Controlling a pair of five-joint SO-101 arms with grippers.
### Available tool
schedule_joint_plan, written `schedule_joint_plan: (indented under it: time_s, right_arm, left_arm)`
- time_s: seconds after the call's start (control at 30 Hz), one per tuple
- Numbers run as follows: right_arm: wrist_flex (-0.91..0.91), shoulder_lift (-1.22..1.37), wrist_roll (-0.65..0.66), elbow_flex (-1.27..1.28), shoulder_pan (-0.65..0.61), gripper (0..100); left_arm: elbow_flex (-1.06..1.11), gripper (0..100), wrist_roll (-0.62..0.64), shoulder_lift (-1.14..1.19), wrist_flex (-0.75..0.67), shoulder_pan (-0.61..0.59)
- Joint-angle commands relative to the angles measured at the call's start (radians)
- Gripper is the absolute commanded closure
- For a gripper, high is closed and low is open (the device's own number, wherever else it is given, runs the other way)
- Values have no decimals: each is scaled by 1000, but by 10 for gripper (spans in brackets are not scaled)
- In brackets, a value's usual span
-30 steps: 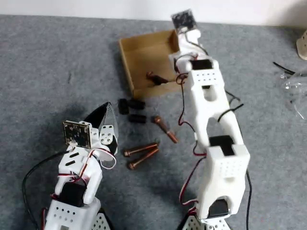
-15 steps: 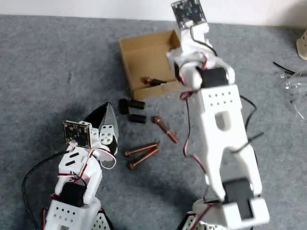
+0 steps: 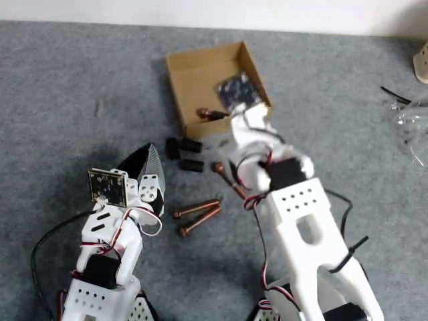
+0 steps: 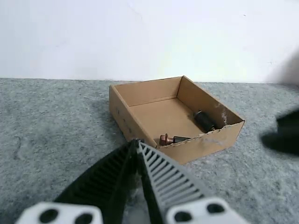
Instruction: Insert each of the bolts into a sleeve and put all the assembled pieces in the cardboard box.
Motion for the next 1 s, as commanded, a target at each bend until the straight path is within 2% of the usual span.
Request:
schedule_joint_plan:
  time_s: [0.0, 0.13, 0.37, 0.6, 0.8, 0.97]
  right_arm:
    - [-77, -42, -3, 74, -18, 836]
    - [-199, -42, -9, 179, -16, 836]
    - [-300, -42, -11, 288, -33, 836]
    - [-518, -41, -2, 371, -142, 836]
    - [-527, -21, -2, 360, -209, 836]
    - [-524, 177, -2, 232, -219, 836]
  left_arm:
    - [24, 992, -6, 5, -8, -4]
    - [24, 992, -6, 5, -8, -4]
    - [24, 992, -6, 4, -8, -4]
    - [24, 992, -8, 4, -5, -5]
    - [24, 992, -124, 4, 0, -5]
    - [24, 992, -132, 4, 0, -15]
